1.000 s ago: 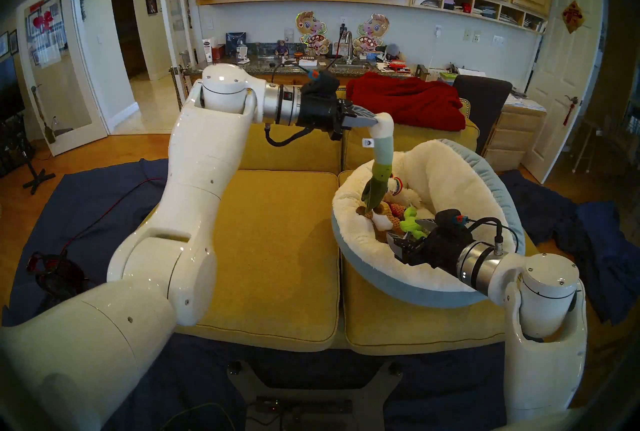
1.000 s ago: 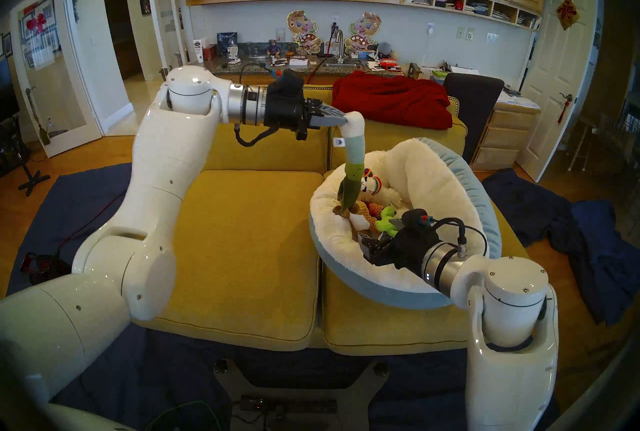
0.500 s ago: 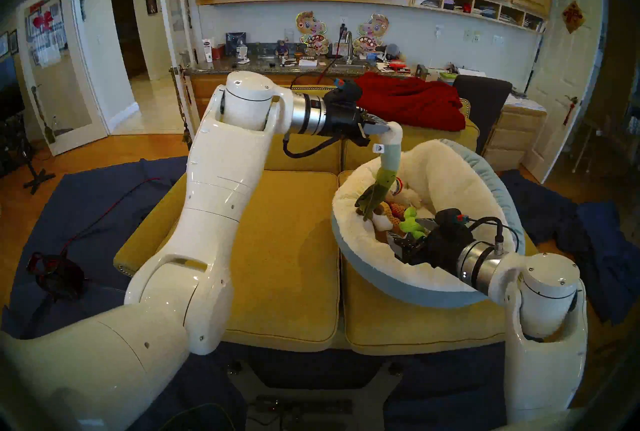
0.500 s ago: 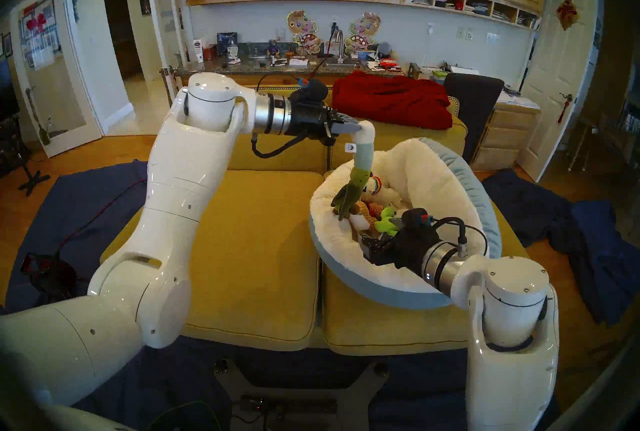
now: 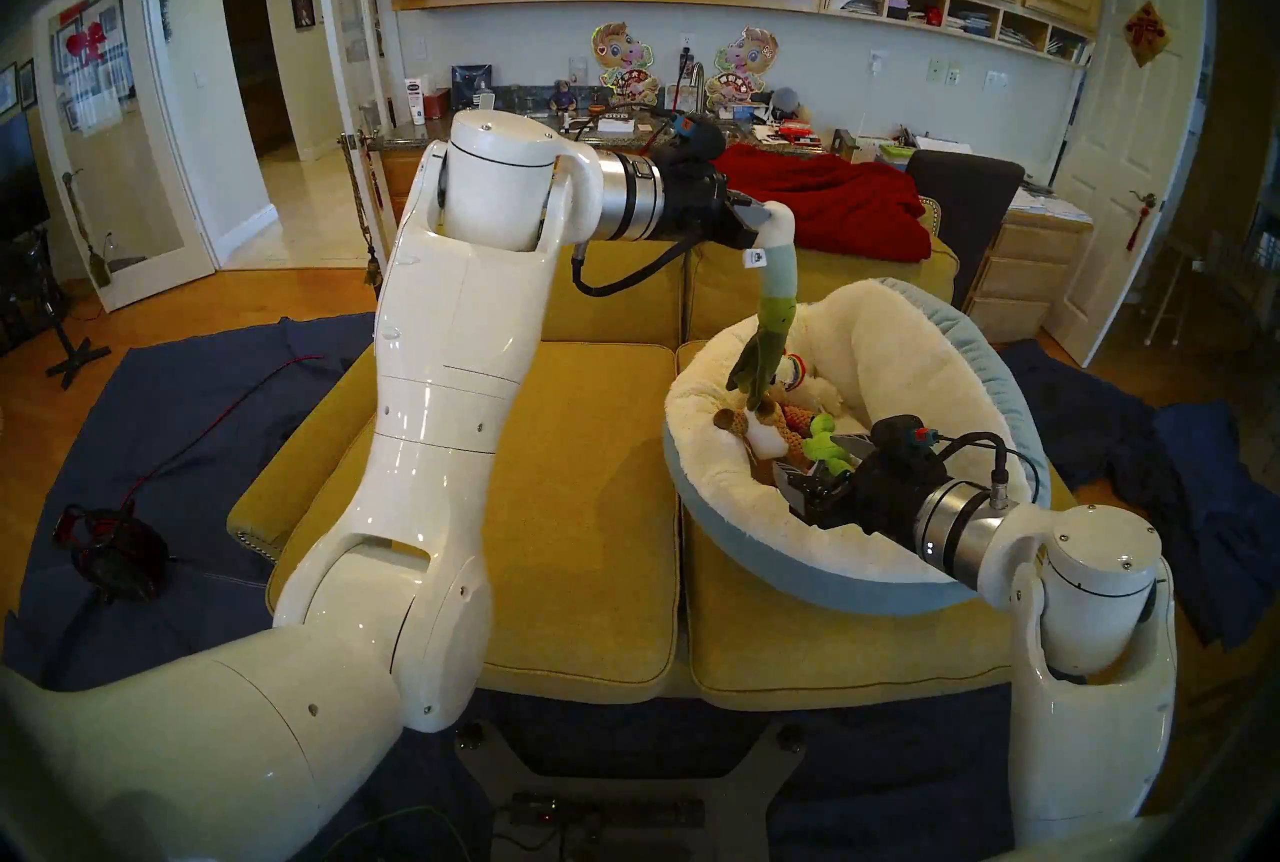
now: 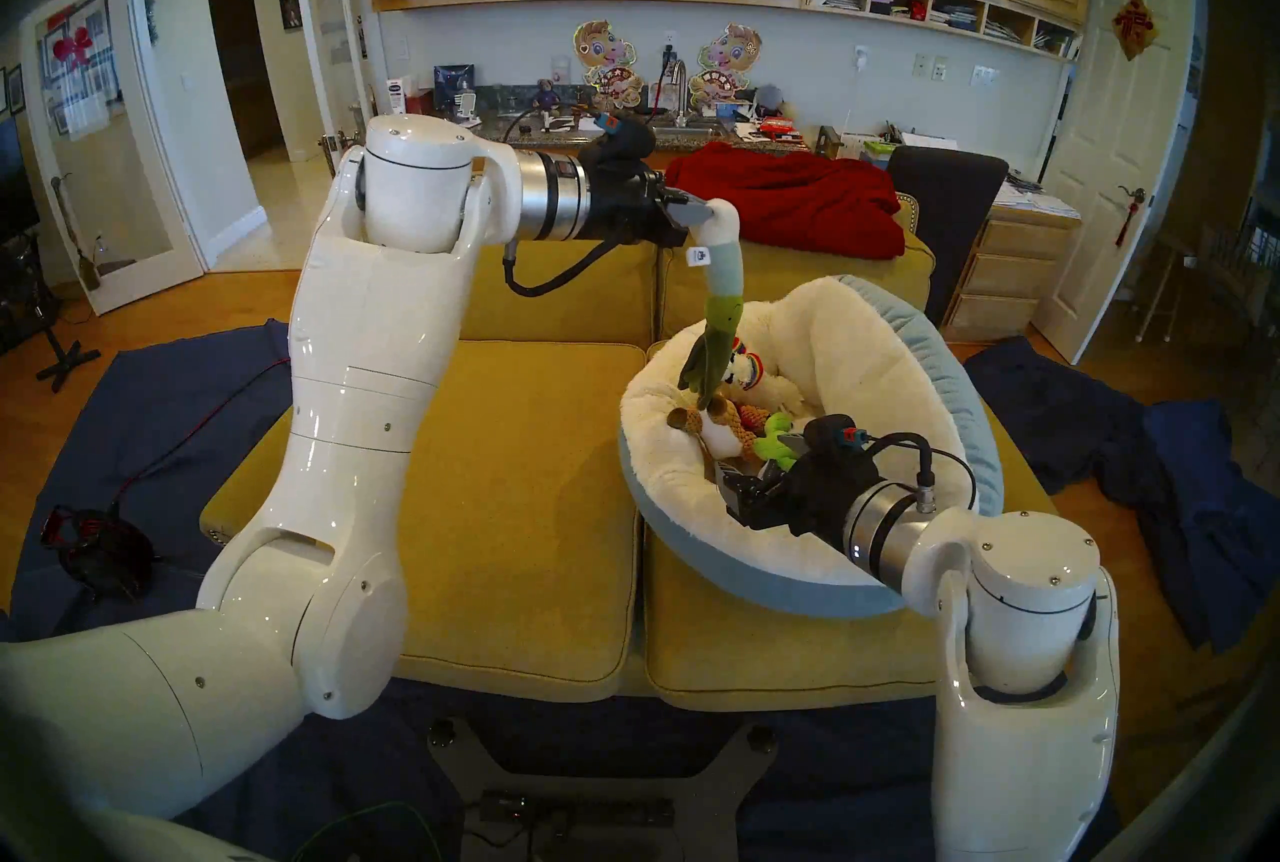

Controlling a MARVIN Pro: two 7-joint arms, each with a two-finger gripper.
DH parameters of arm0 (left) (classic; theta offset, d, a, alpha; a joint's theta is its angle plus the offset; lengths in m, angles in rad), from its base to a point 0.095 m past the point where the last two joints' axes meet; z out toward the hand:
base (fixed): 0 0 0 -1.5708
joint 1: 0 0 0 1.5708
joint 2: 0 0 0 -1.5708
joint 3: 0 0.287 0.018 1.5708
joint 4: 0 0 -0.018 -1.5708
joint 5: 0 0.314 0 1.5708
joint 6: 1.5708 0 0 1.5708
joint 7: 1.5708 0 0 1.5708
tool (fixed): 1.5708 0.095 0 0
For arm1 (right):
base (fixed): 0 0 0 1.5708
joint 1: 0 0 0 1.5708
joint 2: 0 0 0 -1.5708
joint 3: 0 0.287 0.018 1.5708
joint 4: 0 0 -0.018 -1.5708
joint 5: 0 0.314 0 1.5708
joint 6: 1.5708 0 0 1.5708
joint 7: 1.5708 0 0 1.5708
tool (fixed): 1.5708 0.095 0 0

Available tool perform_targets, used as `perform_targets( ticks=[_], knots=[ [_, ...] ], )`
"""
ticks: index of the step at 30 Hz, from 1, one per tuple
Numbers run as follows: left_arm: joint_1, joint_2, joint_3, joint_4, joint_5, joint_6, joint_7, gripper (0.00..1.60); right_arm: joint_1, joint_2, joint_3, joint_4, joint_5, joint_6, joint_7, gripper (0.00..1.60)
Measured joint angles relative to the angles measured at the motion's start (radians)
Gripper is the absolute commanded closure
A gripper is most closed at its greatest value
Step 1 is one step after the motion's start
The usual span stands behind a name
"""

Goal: Put toys into dog bed

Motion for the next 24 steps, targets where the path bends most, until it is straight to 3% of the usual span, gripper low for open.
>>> perform_targets(
  ticks=[12, 24],
  knots=[
    [0.011, -0.017, 0.007, 0.012, -0.034, 0.036, 0.048, 1.6, 0.0, 0.0, 0.0, -0.003, 0.0, 0.0, 0.0, 0.0],
    [-0.044, -0.009, 0.046, 0.23, -0.068, -0.065, -0.041, 1.6, 0.0, 0.0, 0.0, -0.003, 0.0, 0.0, 0.0, 0.0]
  ],
)
